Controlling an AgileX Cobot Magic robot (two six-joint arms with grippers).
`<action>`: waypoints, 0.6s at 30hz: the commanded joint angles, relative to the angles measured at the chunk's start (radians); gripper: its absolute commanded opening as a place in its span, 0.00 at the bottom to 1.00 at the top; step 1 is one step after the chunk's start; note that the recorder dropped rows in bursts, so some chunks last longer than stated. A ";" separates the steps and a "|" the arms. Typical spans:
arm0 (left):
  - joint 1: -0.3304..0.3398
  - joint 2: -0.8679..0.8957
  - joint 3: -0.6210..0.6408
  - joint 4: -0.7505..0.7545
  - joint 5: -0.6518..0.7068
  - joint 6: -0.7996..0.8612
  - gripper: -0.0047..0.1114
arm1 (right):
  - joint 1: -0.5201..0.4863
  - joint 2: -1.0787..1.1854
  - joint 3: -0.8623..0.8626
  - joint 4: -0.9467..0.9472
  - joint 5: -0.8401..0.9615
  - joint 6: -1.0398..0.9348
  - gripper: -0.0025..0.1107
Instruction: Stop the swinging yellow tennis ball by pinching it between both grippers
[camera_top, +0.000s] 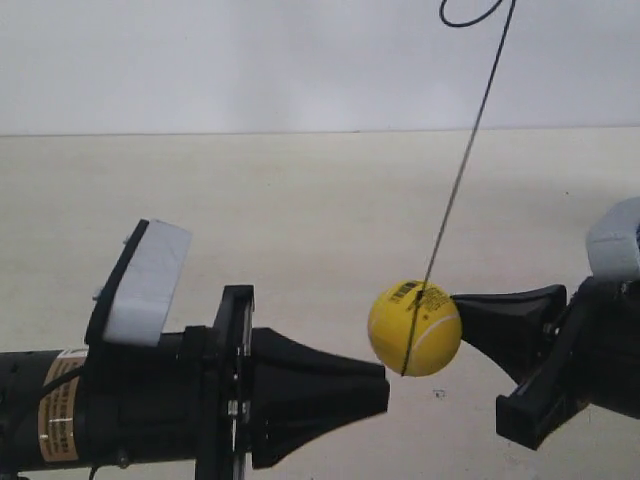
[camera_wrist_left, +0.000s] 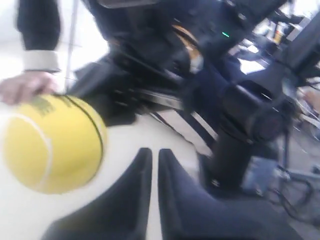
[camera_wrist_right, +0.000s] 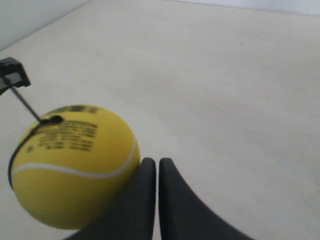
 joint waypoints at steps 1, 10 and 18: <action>-0.003 0.015 -0.005 -0.152 0.005 0.043 0.08 | 0.002 0.000 -0.003 -0.068 -0.160 -0.005 0.02; -0.003 0.015 -0.005 -0.198 0.053 0.062 0.08 | 0.002 0.000 -0.003 -0.102 -0.197 -0.006 0.02; -0.003 0.015 -0.005 -0.258 0.119 0.062 0.08 | 0.002 0.000 -0.003 -0.133 -0.230 0.000 0.02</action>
